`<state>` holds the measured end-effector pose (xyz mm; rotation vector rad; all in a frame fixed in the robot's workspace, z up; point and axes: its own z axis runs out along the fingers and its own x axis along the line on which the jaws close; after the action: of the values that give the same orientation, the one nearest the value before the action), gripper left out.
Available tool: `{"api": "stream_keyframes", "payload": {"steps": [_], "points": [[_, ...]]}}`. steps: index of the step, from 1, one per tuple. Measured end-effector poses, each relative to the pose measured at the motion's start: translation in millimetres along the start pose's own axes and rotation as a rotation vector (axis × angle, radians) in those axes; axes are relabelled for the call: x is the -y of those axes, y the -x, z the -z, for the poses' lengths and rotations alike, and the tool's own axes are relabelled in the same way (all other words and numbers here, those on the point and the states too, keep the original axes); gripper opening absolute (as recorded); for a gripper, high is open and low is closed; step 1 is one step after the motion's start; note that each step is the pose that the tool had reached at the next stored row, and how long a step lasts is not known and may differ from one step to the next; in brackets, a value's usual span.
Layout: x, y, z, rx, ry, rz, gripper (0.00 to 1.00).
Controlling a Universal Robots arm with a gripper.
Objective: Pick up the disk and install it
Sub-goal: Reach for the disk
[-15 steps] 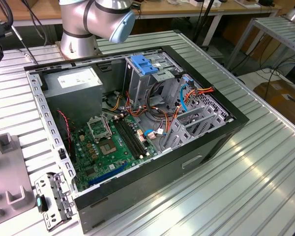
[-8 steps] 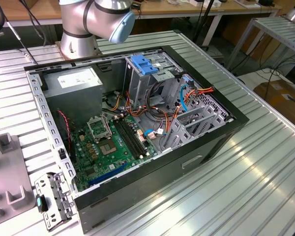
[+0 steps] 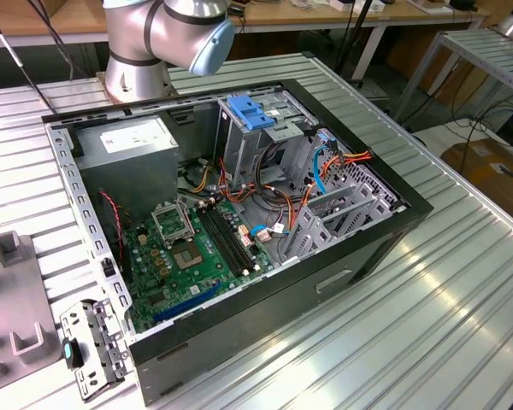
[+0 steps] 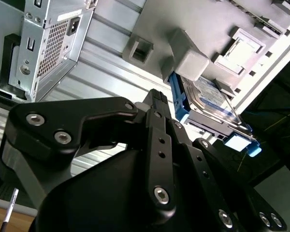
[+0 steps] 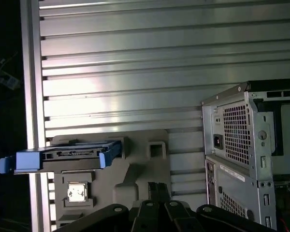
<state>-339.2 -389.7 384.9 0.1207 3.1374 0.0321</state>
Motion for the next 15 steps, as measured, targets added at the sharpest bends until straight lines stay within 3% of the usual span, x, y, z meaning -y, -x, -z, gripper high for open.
{"api": "stream_keyframes", "payload": {"steps": [11,14,15], "points": [[2.3,-31.6,-0.1,-0.0005,0.0,0.0,0.11],[2.8,-41.7,-0.3,-0.0013,-0.0001,0.0,0.11],[2.6,-49.3,-0.5,-0.0012,0.0,0.0,0.11]]}}
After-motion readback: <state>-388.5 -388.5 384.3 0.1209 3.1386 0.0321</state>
